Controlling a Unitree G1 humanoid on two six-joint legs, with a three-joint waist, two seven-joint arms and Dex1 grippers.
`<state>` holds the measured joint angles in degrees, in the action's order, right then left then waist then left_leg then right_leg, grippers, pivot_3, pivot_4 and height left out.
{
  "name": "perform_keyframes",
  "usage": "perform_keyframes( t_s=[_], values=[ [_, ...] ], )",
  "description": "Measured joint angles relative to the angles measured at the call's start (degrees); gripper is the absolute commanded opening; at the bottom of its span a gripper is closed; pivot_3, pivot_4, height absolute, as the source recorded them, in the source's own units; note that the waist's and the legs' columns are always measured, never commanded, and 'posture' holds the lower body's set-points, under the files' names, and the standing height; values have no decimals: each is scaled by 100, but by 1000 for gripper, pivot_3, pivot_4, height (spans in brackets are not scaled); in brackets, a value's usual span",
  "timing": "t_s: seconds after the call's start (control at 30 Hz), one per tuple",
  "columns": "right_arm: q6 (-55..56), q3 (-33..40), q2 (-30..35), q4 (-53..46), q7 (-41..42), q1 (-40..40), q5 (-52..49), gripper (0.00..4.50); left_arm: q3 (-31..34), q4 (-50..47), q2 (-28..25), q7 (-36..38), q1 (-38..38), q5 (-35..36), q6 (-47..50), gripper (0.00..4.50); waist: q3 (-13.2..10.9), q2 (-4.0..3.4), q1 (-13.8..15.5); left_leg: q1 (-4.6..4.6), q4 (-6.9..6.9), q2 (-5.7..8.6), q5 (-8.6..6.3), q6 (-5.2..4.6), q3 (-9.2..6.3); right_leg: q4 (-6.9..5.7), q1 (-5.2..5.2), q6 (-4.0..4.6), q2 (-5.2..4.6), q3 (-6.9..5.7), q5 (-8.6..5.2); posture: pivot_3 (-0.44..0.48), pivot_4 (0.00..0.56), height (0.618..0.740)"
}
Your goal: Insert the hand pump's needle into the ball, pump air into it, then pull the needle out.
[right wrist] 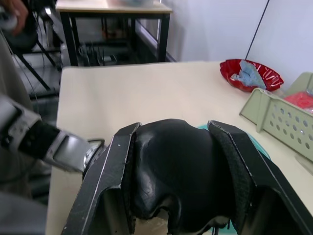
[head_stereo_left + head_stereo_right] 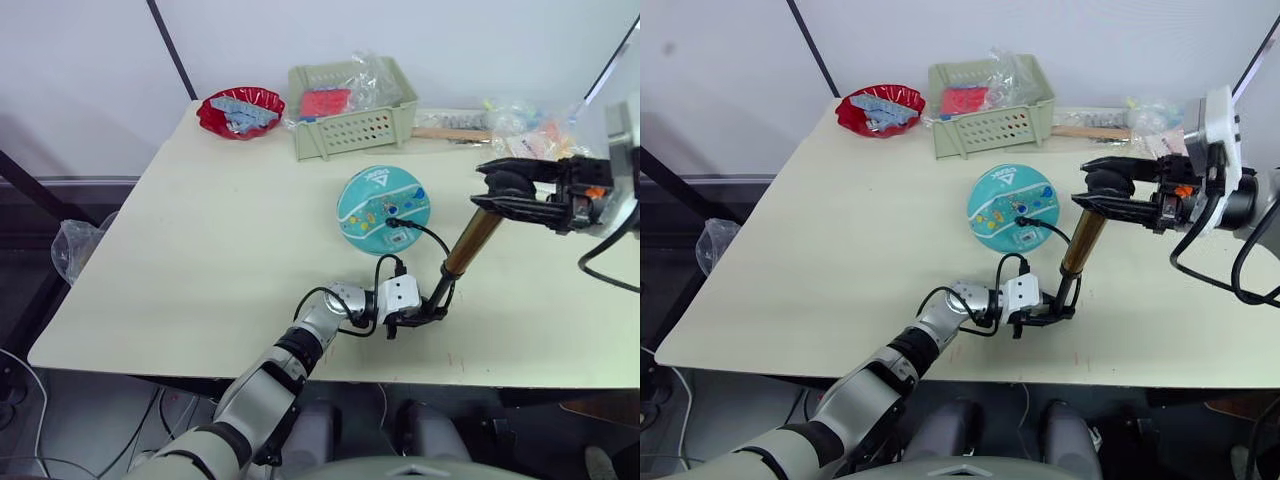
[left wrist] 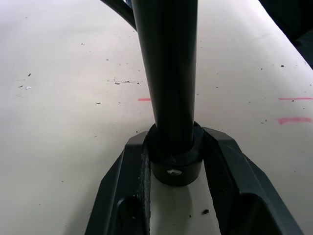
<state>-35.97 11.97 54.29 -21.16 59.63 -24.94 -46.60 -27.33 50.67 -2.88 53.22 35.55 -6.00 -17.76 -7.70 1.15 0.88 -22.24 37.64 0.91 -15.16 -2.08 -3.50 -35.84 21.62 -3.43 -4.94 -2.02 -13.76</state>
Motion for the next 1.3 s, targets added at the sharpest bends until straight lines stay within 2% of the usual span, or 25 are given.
perform_keyframes(
  t_s=[0.1, 0.17, 0.23, 0.4, 0.63, 0.83, 1.1, 1.3],
  values=[
    [353, -194, -146, -17, 33, 261, 303, 1651, -3, 1, -12, -22, -20, -6, 6, 1068, 7, 10, -4, 17, 0, 0, 0, 0, 4, 0, -8, -17, 0, 6, -10, 0, 150, 740],
    [837, -573, -360, 65, 45, 595, 758, 1651, -4, 1, -23, -75, -41, -19, 9, 1068, 19, 19, -8, 27, -1, -3, 0, 1, 5, 0, -13, -20, -2, 11, -18, 0, 150, 740],
    [1241, -836, -690, 266, -4, 854, 1096, 1651, -3, 1, -37, -76, -75, -42, 22, 1068, 48, 52, -6, 36, -7, -10, -1, 1, -1, 0, -20, -22, -1, 7, -16, 0, 150, 740],
    [2142, -1299, -1059, 736, -10, 1261, 1768, 1651, -4, 1, -36, -98, -84, -44, 43, 1068, 61, 51, -7, 43, -9, -7, -1, 1, 5, 0, -24, -21, 4, 12, -15, 0, 150, 740],
    [2601, -1351, -1208, 972, -21, 1362, 1978, 1651, -1, -3, -35, -115, -94, -44, 50, 1068, 64, 48, -11, 47, -9, -5, -1, 1, 14, 0, -25, -20, 3, 22, -16, 0, 150, 740],
    [1789, -1112, -858, 848, 130, 936, 1445, 1651, 0, -26, -4, -83, -19, -39, 42, 1068, 18, 6, -8, 26, -9, 11, 0, 0, 35, 1, -6, -7, -9, 45, -2, 0, 150, 740],
    [448, -418, -127, 520, 232, 34, 309, 1651, 28, -31, -1, -29, 15, -35, -7, 1068, -30, 16, 2, 9, -9, 15, -3, -5, 69, 5, 27, -22, -15, 91, 9, 0, 150, 740],
    [-262, -166, 117, 471, 86, -636, -222, 1651, 74, -30, -16, -22, 23, -35, -12, 1068, -40, 29, 8, 6, -9, 15, -7, -12, 107, 5, 72, -27, -19, 152, 27, 0, 150, 740]
  ],
)
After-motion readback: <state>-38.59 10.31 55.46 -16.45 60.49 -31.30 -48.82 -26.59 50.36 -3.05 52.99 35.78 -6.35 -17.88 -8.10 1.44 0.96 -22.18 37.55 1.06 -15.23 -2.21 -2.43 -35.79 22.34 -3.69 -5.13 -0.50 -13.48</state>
